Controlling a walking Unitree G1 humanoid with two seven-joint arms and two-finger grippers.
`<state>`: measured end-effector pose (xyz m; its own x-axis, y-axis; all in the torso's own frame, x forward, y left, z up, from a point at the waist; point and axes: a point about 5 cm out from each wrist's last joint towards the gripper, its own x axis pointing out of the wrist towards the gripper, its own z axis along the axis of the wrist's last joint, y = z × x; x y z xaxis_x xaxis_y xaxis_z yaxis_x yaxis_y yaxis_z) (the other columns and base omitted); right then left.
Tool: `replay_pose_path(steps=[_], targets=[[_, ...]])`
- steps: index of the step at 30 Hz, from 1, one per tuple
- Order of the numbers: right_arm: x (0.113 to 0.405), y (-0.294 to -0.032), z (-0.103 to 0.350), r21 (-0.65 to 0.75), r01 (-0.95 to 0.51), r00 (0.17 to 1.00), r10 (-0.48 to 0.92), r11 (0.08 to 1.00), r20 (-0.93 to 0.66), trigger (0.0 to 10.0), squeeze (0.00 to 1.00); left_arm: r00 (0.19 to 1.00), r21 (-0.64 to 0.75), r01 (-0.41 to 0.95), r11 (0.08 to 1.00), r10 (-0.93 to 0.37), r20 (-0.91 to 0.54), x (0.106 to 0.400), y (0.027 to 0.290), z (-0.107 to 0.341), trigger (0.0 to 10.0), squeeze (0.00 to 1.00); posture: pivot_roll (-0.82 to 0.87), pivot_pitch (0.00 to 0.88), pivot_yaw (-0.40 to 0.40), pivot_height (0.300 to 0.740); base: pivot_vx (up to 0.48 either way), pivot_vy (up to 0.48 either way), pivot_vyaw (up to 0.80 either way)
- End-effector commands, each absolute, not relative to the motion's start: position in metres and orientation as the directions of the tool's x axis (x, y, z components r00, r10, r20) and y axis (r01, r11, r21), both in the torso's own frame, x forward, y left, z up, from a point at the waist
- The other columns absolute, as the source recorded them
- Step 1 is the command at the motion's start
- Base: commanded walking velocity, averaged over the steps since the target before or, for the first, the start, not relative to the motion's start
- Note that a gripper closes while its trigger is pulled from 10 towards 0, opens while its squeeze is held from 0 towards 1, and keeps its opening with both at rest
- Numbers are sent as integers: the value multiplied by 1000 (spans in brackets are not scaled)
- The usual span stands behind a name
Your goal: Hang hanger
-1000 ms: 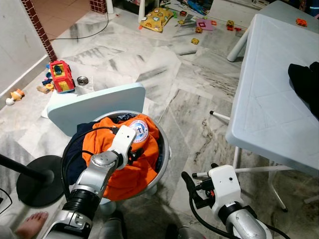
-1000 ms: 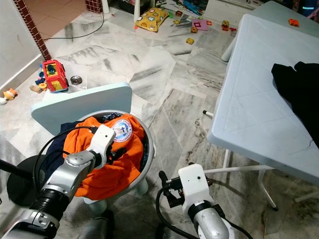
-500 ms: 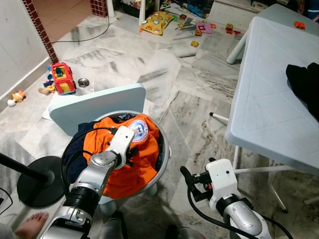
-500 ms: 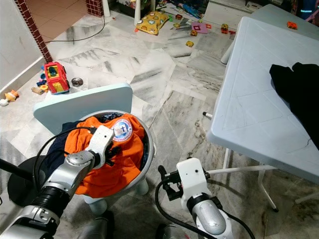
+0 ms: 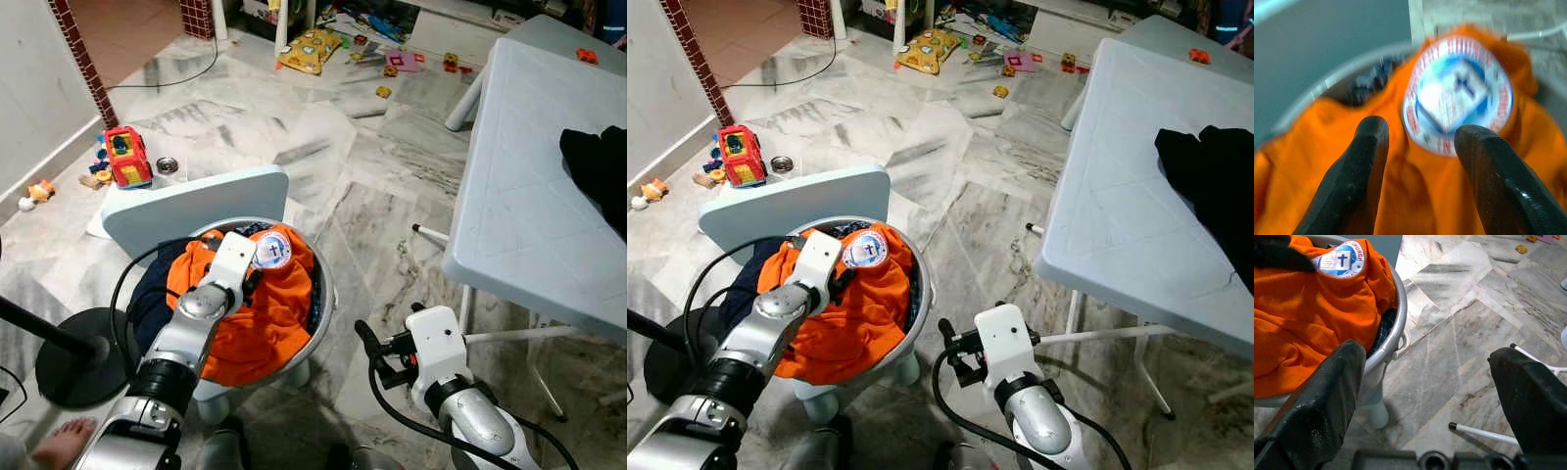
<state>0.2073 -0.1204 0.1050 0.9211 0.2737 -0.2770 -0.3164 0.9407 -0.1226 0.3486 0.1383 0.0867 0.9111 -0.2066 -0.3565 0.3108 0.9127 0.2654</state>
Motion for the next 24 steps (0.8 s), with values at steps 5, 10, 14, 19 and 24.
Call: replay_pose_path(steps=[5, 10, 14, 19, 24], targets=[[206, -125, 101, -132, -311, 919, 263, 941, -293, 10000, 0, 914, 300, 325, 897, -217, -343, 350, 131, 87, 10000, 1000, 24, 139, -96, 740, 0, 0, 0], [206, -123, 101, -132, -318, 918, 270, 939, -292, 10000, 0, 826, 236, 406, 883, -244, -507, 340, 127, 62, 10000, 1000, 23, 137, -98, 740, 0, 0, 0], [206, -122, 101, -132, -326, 915, 277, 936, -293, 10000, 0, 800, 256, 434, 864, -239, -550, 336, 127, 54, 10000, 1000, 23, 138, -99, 740, 0, 0, 0], [206, -121, 101, -131, -327, 914, 278, 936, -296, 10000, 0, 763, 197, 454, 869, -265, -589, 334, 127, 47, 0, 0, 22, 143, -97, 740, 0, 0, 0], [205, -121, 99, -131, -327, 913, 277, 936, -300, 10000, 0, 749, 179, 447, 876, -258, -610, 334, 131, 45, 0, 0, 20, 147, -94, 740, 0, 0, 0]])
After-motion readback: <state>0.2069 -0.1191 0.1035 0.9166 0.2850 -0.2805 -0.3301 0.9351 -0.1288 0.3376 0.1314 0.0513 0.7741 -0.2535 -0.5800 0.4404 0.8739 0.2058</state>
